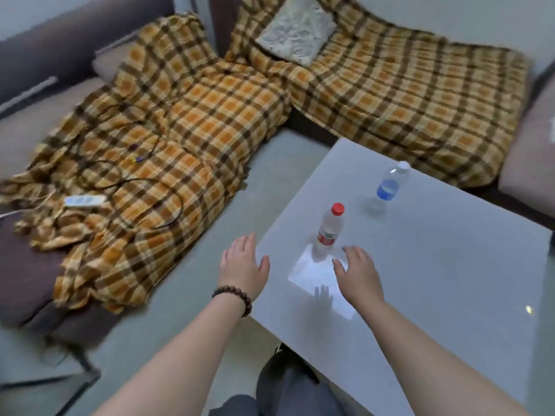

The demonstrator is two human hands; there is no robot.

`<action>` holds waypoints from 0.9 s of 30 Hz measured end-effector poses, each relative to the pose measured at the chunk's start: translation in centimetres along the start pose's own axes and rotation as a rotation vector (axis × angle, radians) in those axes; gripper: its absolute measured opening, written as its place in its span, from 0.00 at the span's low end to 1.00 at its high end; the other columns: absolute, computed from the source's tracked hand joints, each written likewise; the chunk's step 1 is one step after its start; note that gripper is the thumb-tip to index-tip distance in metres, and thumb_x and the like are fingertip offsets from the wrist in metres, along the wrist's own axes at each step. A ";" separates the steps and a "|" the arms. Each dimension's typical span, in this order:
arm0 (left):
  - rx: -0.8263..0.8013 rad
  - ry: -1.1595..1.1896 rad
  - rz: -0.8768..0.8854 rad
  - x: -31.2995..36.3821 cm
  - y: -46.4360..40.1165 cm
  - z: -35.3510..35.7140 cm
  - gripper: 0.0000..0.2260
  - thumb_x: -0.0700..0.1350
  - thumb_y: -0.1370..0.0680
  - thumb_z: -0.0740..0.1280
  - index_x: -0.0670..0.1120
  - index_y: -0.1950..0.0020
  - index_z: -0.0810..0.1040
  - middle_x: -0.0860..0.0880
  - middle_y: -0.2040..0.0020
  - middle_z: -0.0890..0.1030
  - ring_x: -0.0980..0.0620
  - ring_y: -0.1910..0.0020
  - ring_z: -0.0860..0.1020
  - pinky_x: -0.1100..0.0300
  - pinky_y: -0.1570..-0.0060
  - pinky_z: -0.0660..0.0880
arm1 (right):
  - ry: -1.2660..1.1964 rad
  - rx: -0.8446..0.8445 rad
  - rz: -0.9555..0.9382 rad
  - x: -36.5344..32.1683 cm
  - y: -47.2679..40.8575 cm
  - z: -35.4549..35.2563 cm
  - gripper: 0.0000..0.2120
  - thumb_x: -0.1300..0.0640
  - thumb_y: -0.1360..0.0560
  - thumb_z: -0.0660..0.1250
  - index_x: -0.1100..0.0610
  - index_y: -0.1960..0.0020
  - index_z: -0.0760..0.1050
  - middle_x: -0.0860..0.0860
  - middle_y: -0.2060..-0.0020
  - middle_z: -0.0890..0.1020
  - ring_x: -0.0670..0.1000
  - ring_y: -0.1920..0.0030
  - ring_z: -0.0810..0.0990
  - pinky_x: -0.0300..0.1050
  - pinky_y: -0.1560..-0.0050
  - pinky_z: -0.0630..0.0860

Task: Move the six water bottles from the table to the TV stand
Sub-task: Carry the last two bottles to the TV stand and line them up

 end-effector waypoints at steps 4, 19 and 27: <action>-0.084 -0.040 0.146 4.5 -4.1 0.8 0.28 0.55 0.19 0.55 0.46 0.23 0.55 0.48 0.23 0.60 0.49 0.24 0.57 0.51 0.25 0.55 | -0.053 0.073 0.136 1.6 -1.7 -2.3 0.22 0.51 0.21 0.59 0.60 0.30 0.67 0.56 0.29 0.68 0.55 0.27 0.62 0.47 0.29 0.59; -0.491 0.207 0.352 12.2 -13.8 8.4 0.49 0.57 0.31 0.74 0.47 0.22 0.46 0.50 0.22 0.55 0.51 0.24 0.56 0.54 0.27 0.58 | -0.182 0.231 0.459 5.3 -4.4 -2.6 0.23 0.50 0.20 0.57 0.59 0.28 0.63 0.56 0.26 0.63 0.54 0.24 0.57 0.47 0.26 0.56; -0.586 0.390 0.236 13.7 -17.2 14.0 0.51 0.49 0.35 0.79 0.53 0.22 0.49 0.52 0.23 0.59 0.51 0.26 0.61 0.56 0.29 0.60 | -0.234 0.250 0.517 7.7 -5.9 -1.0 0.23 0.51 0.20 0.57 0.58 0.28 0.63 0.54 0.25 0.63 0.53 0.24 0.57 0.50 0.26 0.58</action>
Point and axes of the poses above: each hand's wrist, its own y-axis away from the middle knuckle, its own z-axis out of the palm, x = y × z, the point moved 9 cm from there along -y, towards the middle knuckle
